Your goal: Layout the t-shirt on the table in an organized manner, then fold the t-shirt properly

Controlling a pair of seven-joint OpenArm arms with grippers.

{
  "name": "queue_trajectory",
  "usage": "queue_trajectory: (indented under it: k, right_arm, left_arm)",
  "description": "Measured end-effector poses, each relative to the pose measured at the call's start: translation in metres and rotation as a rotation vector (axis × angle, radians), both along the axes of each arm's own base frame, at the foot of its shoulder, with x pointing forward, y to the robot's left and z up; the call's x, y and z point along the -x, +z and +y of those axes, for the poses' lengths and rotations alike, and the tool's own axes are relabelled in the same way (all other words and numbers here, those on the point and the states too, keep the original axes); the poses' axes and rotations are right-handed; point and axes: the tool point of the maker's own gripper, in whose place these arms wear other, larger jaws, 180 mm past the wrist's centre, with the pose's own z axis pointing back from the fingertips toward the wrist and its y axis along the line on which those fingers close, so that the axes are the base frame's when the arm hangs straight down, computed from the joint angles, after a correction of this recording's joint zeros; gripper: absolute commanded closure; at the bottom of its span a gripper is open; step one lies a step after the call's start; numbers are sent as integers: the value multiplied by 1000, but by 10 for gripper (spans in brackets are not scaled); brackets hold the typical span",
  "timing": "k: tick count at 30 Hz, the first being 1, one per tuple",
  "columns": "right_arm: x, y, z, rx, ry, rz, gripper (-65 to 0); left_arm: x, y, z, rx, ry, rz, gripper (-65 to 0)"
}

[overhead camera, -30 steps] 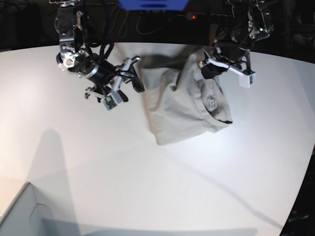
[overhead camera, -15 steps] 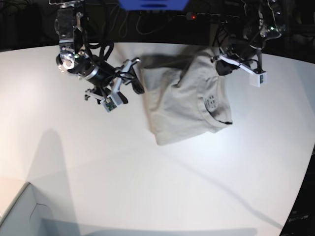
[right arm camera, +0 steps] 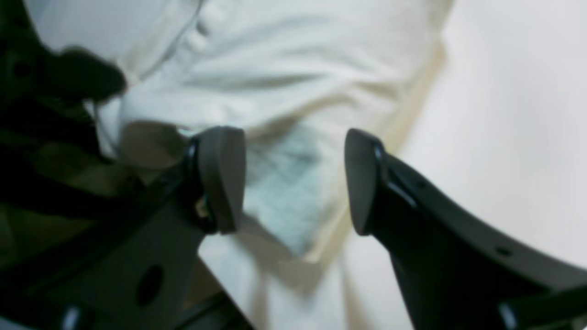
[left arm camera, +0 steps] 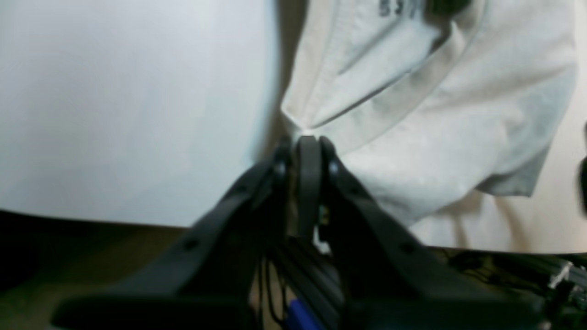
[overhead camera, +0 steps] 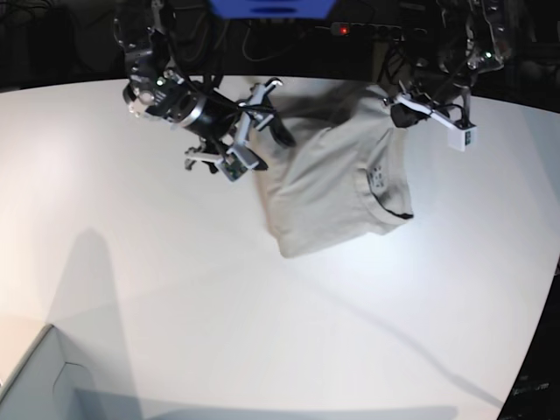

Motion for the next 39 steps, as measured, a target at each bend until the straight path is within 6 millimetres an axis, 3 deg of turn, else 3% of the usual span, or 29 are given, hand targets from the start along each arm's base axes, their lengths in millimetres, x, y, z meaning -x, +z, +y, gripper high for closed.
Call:
queue_trajectory:
  k: [3, 9, 17, 25, 28, 34, 39]
  right_arm:
    - [11, -25, -1, 19, 10, 78, -343]
    - [4, -58, -12, 22, -13, 156, -343]
    - [-9, -60, -46, 9, -123, 139, -343]
    - [-3, -60, -55, 27, -129, 138, -343]
    - [3, -53, -56, 45, -119, 124, -343]
    - [-8, -11, -54, 39, -115, -7, -344]
    - [-10, -1, -54, 40, -113, -34, -344]
  left_arm:
    - [0, 0, 4, -10, -6, 3, 0]
    - [-4, 1, 4, -13, -7, -6, 0]
    - [8, -13, 20, 10, 56, 35, 0]
    - [12, -17, 16, 22, 58, 52, -2]
    - [11, -16, 15, 18, 54, 50, -53]
    - [14, -16, 13, 16, 71, 57, -256]
    - [10, 10, 4, 9, 63, -14, -322]
